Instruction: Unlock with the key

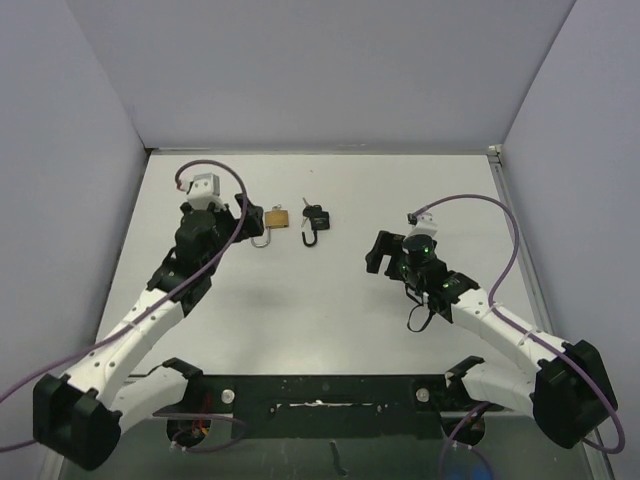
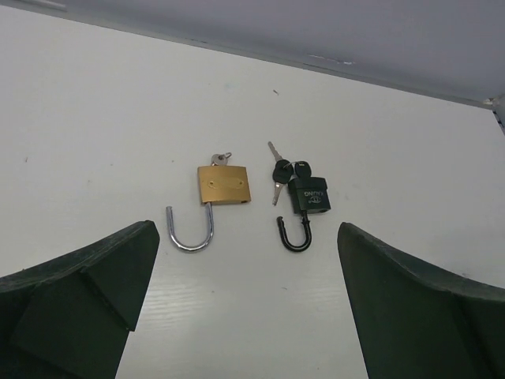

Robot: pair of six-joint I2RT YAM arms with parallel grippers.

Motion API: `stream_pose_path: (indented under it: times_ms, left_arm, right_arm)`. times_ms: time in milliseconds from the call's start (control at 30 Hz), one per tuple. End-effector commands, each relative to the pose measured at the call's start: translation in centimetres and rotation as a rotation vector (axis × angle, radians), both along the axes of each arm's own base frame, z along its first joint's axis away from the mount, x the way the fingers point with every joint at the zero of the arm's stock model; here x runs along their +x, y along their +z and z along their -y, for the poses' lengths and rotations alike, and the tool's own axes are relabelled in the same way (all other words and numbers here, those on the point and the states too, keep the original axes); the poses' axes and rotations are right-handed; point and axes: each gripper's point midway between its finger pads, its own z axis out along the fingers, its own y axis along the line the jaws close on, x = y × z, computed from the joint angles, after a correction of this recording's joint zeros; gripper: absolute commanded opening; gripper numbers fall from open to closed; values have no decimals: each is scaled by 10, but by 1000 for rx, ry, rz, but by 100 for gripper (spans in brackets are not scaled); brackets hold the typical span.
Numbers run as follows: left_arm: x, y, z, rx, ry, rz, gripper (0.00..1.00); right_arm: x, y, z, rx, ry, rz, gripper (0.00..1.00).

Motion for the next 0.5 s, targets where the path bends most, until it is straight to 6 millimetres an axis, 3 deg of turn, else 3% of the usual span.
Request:
stream_pose_path:
  times_ms: [0,200,467]
  left_arm:
    - [-33,-7,-19,-25,19,34,98]
    - [-70,-31,-38,-112,58,60,98]
    - [-86,-68,-55,-122,118,39,98]
  right_arm:
    - [7,16,24,-26,-171,26,98]
    - [1,11,26,-72,-130,14,98]
    - [0,0,29,-122,-115,-15,98]
